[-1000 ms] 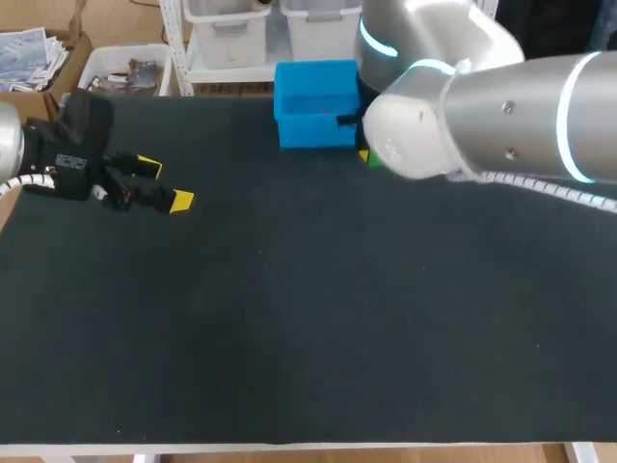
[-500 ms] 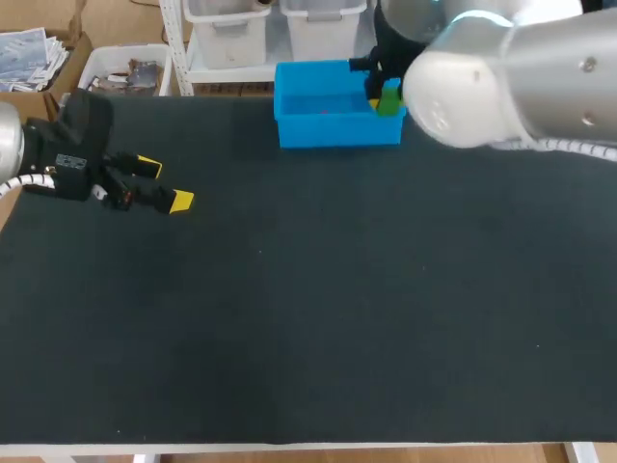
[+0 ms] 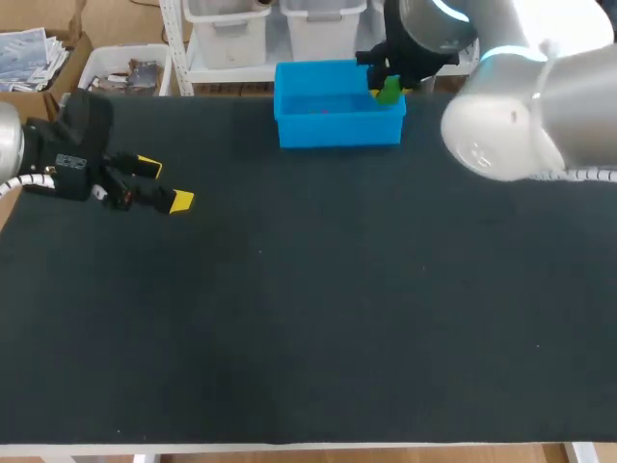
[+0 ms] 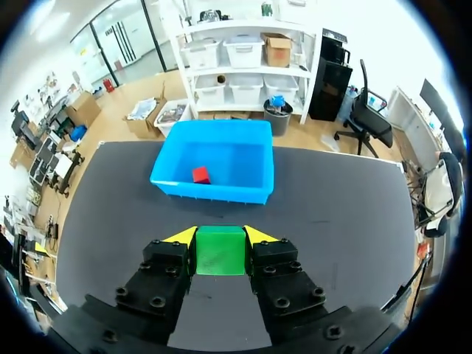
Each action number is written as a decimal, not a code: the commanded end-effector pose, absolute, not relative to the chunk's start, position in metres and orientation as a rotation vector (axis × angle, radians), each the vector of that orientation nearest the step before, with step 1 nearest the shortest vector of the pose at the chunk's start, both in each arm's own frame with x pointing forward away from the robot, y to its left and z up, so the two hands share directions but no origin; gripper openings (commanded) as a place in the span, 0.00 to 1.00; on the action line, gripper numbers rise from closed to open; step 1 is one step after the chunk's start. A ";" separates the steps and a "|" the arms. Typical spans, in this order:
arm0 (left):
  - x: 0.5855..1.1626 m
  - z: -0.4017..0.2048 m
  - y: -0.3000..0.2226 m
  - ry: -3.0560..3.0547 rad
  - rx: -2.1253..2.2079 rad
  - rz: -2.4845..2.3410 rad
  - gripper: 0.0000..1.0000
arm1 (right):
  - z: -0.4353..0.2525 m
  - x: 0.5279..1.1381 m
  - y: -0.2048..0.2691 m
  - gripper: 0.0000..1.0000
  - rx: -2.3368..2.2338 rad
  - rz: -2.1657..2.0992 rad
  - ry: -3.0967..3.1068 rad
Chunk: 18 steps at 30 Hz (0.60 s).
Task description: Use the left arm to pick the red cube and place it into the blue plastic box first, then use the right arm to grasp the green cube and put it into the same blue plastic box after the first action is fully finished.
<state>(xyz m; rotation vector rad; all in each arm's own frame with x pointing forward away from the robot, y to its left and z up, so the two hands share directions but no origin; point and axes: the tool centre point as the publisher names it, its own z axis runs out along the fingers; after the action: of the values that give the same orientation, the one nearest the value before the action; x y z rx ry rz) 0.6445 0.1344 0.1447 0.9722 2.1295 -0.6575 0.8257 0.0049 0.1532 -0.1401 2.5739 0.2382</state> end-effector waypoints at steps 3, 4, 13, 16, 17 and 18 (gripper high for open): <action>0.643 0.142 0.136 2.115 0.969 -0.663 1.00 | 0.145 0.838 0.006 0.00 -0.130 0.251 2.504; 0.643 0.142 0.136 2.115 0.969 -0.663 1.00 | 0.144 0.841 0.006 0.00 -0.131 0.253 2.505; 0.643 0.142 0.136 2.115 0.969 -0.663 1.00 | 0.132 0.885 0.009 0.00 -0.131 0.277 2.512; 0.643 0.142 0.136 2.115 0.969 -0.663 1.00 | 0.128 0.901 0.011 0.00 -0.127 0.285 2.513; 0.643 0.142 0.136 2.115 0.969 -0.663 1.00 | 0.127 0.905 0.011 0.00 -0.128 0.287 2.512; 0.643 0.142 0.136 2.115 0.969 -0.663 1.00 | 0.126 0.910 0.012 0.00 -0.127 0.290 2.510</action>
<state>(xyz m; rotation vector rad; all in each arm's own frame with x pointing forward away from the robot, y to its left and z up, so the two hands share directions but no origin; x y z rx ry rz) 0.6445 0.1344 0.1447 0.9722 2.1295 -0.6575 0.8812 0.0039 0.1352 -0.1179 2.4791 0.2826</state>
